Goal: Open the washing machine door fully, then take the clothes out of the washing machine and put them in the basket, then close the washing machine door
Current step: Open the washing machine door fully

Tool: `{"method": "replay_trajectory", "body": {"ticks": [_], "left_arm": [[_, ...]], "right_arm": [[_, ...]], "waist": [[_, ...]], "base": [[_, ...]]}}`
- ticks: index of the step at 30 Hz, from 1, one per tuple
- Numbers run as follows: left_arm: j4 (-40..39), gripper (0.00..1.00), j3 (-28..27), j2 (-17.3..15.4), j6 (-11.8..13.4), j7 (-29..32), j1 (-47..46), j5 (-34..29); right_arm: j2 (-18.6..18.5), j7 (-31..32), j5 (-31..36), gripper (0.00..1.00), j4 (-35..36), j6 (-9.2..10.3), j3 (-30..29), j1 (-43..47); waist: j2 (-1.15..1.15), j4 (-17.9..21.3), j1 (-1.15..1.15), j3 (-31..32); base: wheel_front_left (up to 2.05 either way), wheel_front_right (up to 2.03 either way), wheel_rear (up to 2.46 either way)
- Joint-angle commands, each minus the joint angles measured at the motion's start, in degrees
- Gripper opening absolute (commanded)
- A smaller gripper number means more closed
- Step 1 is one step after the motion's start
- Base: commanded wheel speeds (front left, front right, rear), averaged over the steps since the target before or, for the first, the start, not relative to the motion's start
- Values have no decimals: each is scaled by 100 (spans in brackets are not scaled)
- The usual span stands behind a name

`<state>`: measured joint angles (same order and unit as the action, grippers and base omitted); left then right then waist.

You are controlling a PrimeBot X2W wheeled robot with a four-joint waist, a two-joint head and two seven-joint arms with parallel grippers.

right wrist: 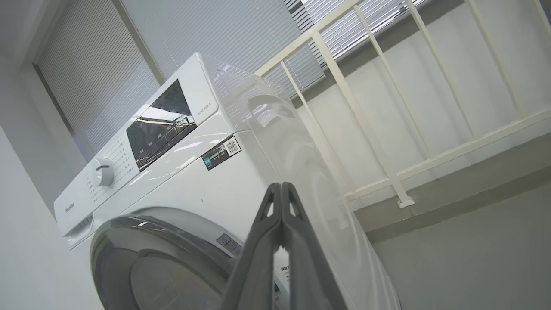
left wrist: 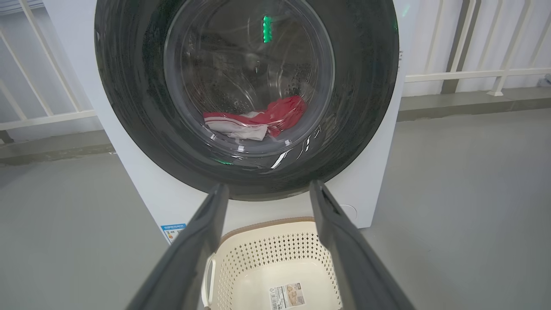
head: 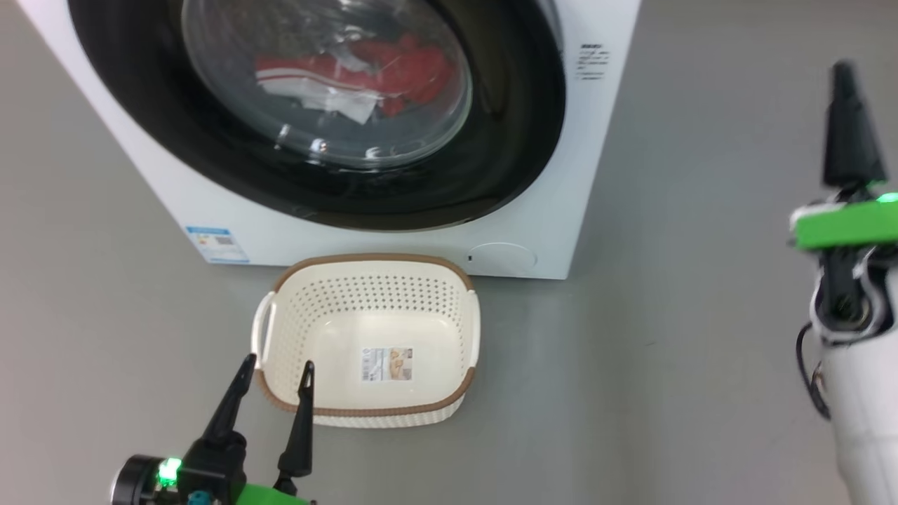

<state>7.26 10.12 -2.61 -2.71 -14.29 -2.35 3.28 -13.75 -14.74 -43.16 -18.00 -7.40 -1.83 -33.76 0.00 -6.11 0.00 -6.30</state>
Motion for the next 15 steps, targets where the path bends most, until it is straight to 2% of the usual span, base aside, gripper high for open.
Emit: {"method": "replay_trajectory", "body": {"ticks": [1, 6, 11, 15], "left_arm": [[-105, 100, -122, -29, 37, -71, -240, 113], [-73, 100, 36, -28, 57, -71, -365, 210], [-53, 100, 225, -28, 89, -71, -497, 289], [-16, 100, 339, -28, 102, -71, -575, 339]], "right_arm": [[-44, -26, -292, 0, -11, -9, -17, -311], [-260, -26, -712, 0, -402, -9, 108, -738], [-648, 114, -1657, 0, -862, -9, 782, -1233], [-944, 636, -2630, 0, -995, -9, 1211, -1581]], "waist": [[0, -215, 0, -133], [0, -442, 0, -232], [0, -688, 0, -380], [0, -832, 0, -514]], "base": [[0, 0, 0], [0, 0, 0], [0, 0, 0], [0, 0, 0]]}}
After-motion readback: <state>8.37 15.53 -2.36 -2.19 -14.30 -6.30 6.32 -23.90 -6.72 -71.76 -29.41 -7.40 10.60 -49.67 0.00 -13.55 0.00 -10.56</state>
